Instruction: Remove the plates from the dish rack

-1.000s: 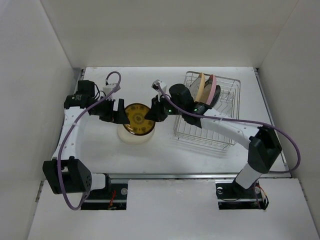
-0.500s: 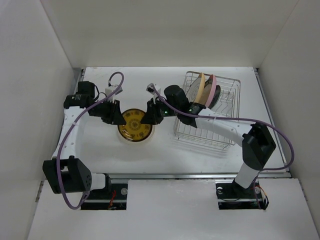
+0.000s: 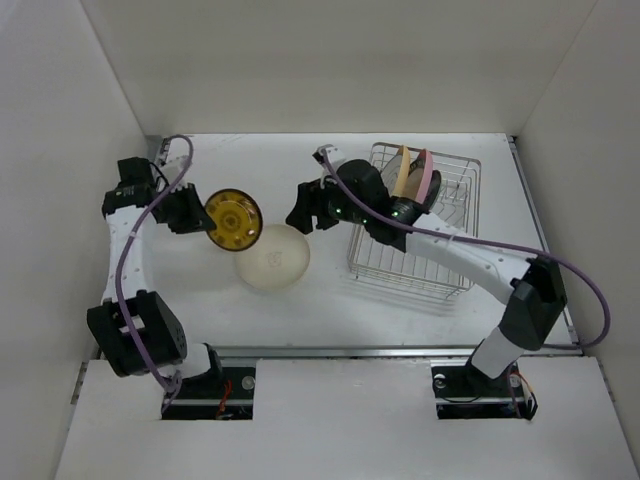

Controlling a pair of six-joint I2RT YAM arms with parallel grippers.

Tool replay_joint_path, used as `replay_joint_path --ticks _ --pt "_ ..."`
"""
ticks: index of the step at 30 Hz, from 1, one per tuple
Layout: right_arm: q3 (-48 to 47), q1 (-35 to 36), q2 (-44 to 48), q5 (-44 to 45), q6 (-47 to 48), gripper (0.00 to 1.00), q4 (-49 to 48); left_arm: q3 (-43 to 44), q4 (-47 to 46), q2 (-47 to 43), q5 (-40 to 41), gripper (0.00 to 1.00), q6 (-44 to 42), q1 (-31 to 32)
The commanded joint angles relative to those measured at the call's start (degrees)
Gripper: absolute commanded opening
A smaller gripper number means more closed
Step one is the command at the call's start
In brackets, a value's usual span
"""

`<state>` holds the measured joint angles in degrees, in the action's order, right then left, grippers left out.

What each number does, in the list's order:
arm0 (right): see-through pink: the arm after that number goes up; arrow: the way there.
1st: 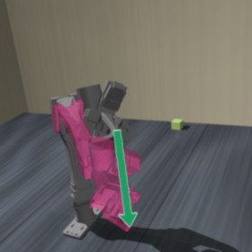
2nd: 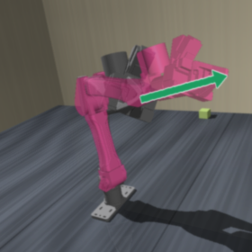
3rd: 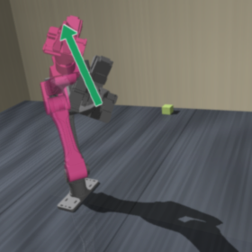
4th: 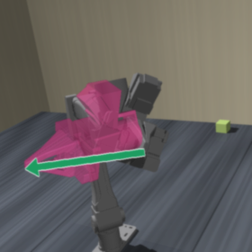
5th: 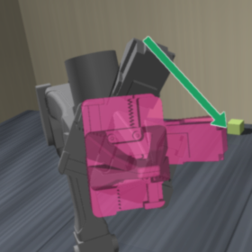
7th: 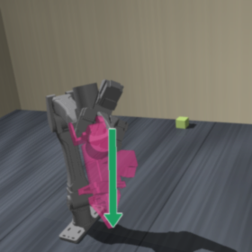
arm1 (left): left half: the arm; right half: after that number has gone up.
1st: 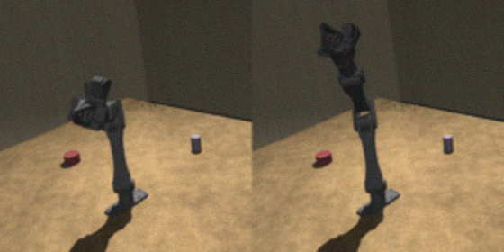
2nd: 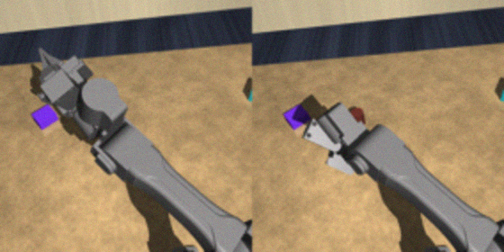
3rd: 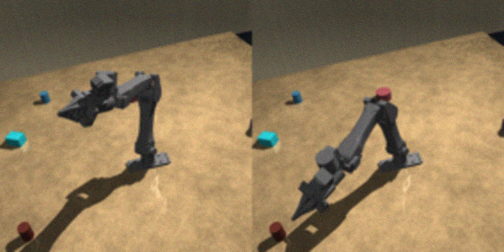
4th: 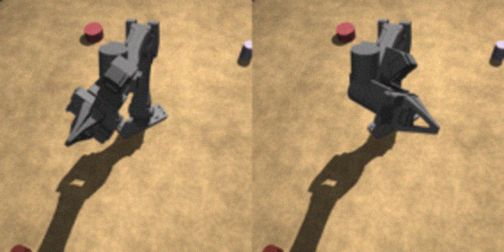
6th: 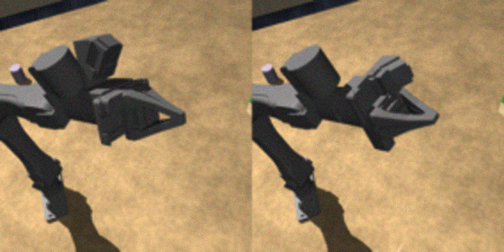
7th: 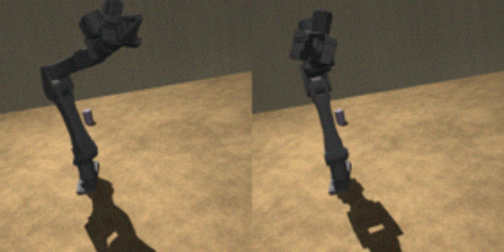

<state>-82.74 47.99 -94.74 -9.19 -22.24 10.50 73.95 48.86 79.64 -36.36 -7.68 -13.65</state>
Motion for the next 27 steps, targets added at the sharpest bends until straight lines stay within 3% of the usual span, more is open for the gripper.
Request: replay_joint_path --ticks 1,7,14,19,24,27 --pt "-2.4 -0.8 8.3 13.7 -2.2 0.73 5.4 2.0 -9.2 2.4 2.5 0.00 8.0 -7.5" --pt "-1.2 -9.6 16.0 27.2 -6.2 0.76 19.1 4.3 -13.1 14.1 4.2 0.00 13.0 -16.8" --pt "1.3 -16.8 26.5 33.0 -6.9 0.84 21.6 10.5 -3.8 29.5 5.6 0.00 9.3 -16.8" --pt "2.3 -18.0 27.9 35.0 -5.6 0.86 22.6 10.5 -2.6 33.9 6.1 0.00 9.8 -16.8" --pt "-0.1 -22.8 22.3 36.1 -9.7 0.90 29.1 9.2 -2.6 34.4 6.1 0.38 9.8 -16.8" --pt "-0.1 -27.2 18.6 34.9 -9.7 0.91 28.4 9.2 -1.2 33.9 6.1 0.46 9.8 -16.8"
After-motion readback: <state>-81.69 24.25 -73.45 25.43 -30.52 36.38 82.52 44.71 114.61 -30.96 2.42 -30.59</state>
